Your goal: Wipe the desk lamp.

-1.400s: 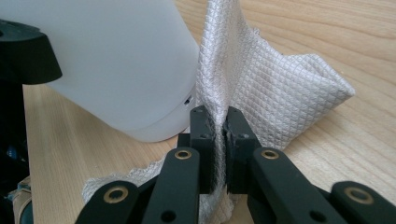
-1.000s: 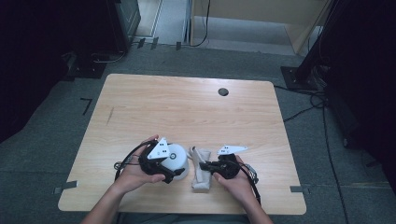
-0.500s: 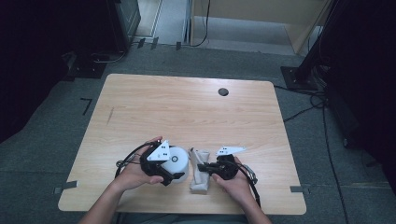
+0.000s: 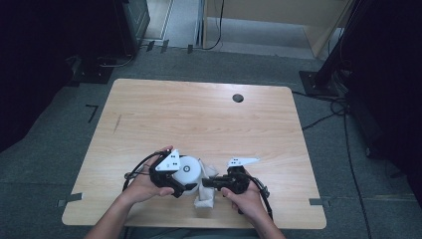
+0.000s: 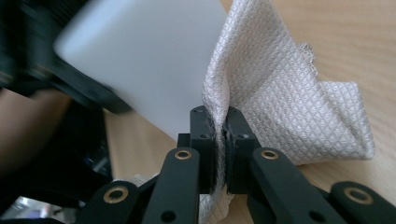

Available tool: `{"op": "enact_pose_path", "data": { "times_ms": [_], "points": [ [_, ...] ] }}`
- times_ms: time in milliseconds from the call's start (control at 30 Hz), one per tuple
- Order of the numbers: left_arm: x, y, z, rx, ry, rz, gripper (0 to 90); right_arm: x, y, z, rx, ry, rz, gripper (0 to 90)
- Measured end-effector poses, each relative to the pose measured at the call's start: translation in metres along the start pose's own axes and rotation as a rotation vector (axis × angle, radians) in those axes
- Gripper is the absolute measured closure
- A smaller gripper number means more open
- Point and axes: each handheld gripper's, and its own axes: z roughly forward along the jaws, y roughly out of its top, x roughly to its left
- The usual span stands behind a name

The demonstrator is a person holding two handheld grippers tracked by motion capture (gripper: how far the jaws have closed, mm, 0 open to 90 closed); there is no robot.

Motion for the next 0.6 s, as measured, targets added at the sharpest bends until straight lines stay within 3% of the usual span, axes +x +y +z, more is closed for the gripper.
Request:
{"op": "enact_pose_path", "data": {
  "times_ms": [100,233,333,433,500,567,600],
  "points": [
    [0.000,0.000,0.000,-0.002,-0.001,-0.001,8.8,0.008,0.009,-0.010,-0.056,0.045,0.001,84.8],
    [0.000,0.000,0.001,-0.002,-0.001,-0.001,8.8,0.023,0.023,-0.023,-0.138,0.068,-0.033,84.8],
    [-0.001,0.000,0.001,-0.003,-0.004,-0.001,8.8,0.028,0.027,-0.028,-0.164,0.089,-0.046,84.7],
    [0.000,0.000,0.002,-0.005,-0.005,-0.003,8.8,0.026,0.024,-0.025,-0.150,0.094,-0.057,84.7],
    [-0.001,0.000,0.002,-0.004,-0.004,-0.002,8.8,0.018,0.019,-0.022,-0.121,0.094,-0.034,84.7],
    [0.000,0.000,0.002,-0.004,-0.005,-0.003,8.8,0.007,0.012,-0.013,-0.058,0.071,-0.010,84.7],
    [0.000,0.000,0.002,-0.004,-0.005,-0.002,8.8,0.000,0.005,-0.007,-0.030,0.074,0.036,84.7]
  ]
}}
